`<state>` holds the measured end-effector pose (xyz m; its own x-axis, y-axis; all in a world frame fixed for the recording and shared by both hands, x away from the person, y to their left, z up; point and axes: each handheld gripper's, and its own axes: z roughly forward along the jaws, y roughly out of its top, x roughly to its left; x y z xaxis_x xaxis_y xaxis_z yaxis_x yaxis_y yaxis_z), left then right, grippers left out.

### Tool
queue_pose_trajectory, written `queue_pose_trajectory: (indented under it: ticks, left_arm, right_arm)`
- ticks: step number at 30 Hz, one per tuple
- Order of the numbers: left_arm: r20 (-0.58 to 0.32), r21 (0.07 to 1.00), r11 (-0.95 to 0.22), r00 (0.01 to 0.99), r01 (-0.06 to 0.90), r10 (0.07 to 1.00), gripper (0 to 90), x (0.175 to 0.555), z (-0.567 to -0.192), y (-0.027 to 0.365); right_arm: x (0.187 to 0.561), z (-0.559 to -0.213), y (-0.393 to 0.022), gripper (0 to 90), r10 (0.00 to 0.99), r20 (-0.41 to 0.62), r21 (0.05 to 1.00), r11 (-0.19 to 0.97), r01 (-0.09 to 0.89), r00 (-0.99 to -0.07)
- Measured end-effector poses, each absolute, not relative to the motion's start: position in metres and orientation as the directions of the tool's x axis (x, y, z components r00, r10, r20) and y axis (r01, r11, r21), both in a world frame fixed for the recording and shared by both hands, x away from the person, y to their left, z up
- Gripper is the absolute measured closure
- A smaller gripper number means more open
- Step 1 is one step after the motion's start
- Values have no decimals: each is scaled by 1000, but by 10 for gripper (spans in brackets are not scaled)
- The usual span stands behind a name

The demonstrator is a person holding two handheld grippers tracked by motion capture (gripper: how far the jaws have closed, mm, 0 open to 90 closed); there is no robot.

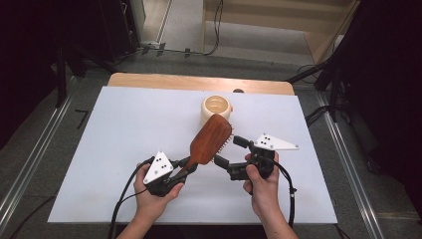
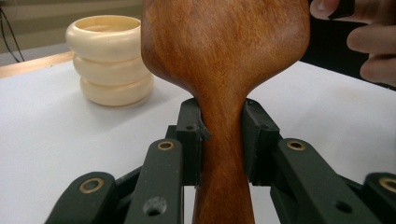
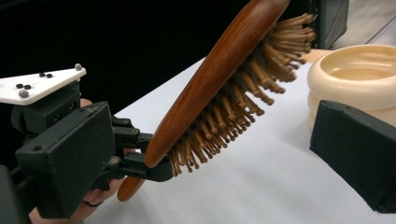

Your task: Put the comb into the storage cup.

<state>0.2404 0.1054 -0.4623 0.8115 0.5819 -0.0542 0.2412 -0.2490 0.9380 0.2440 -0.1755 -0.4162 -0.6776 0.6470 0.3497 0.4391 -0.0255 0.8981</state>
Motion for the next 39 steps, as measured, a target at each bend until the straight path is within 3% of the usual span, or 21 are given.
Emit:
queue_pose_trajectory:
  ticks: [14, 15, 18, 19, 26, 36, 39]
  left_arm:
    - [-28, 942, -260, 824, 210, 566, 719, 230, -464, 91]
    - [-31, 944, -255, 826, 210, 563, 719, 230, -464, 90]
    - [-27, 943, -261, 827, 208, 562, 719, 229, -464, 89]
    - [-27, 944, -259, 829, 205, 559, 719, 229, -465, 88]
    - [-24, 943, -263, 831, 203, 556, 719, 227, -467, 84]
    - [-3, 942, -275, 824, 193, 566, 719, 224, -470, 80]
    - [9, 941, -285, 830, 182, 558, 719, 222, -471, 76]
  right_arm:
    - [246, -421, -164, 0, 643, 406, 868, -49, 494, -649]
    - [245, -422, -164, 74, 655, 421, 863, -76, 500, -627]
    - [246, -422, -164, 75, 653, 430, 858, -79, 508, -624]
    - [248, -424, -163, 118, 660, 435, 851, -79, 519, -613]
    - [249, -427, -161, 181, 674, 469, 828, -110, 550, -571]
    - [252, -432, -162, 219, 657, 538, 789, -173, 590, -527]
    - [254, -435, -163, 282, 658, 555, 775, -186, 604, -510]
